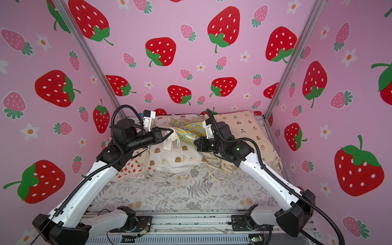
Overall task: Zip up pillowcases
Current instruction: Zip the zipper on the pillowcase.
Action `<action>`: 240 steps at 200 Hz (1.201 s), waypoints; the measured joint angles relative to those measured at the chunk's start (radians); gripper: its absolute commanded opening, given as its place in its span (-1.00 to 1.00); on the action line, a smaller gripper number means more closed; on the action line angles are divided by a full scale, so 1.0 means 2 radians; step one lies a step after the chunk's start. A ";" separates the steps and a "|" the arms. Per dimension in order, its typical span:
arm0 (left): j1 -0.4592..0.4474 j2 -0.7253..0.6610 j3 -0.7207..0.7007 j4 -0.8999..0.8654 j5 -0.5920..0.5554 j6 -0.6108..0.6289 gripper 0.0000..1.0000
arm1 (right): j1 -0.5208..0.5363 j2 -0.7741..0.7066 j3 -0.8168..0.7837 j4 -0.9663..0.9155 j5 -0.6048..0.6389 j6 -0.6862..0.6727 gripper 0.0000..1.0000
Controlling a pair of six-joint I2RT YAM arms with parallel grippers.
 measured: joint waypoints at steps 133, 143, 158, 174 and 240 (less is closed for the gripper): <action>0.094 0.025 0.055 -0.024 -0.038 -0.013 -1.00 | -0.041 -0.046 -0.040 -0.069 0.007 -0.006 -1.00; 0.100 0.027 0.059 -0.024 -0.038 -0.013 -1.00 | -0.045 -0.048 -0.046 -0.069 0.007 -0.007 -1.00; 0.112 0.027 0.060 -0.026 -0.039 -0.013 -1.00 | -0.056 -0.050 -0.056 -0.072 0.006 -0.008 -1.00; 0.129 0.027 0.063 -0.030 -0.039 -0.013 -1.00 | -0.071 -0.051 -0.067 -0.076 0.007 -0.010 -1.00; 0.160 0.029 0.072 -0.064 -0.026 0.002 -1.00 | -0.109 -0.064 -0.091 -0.081 0.006 -0.033 -1.00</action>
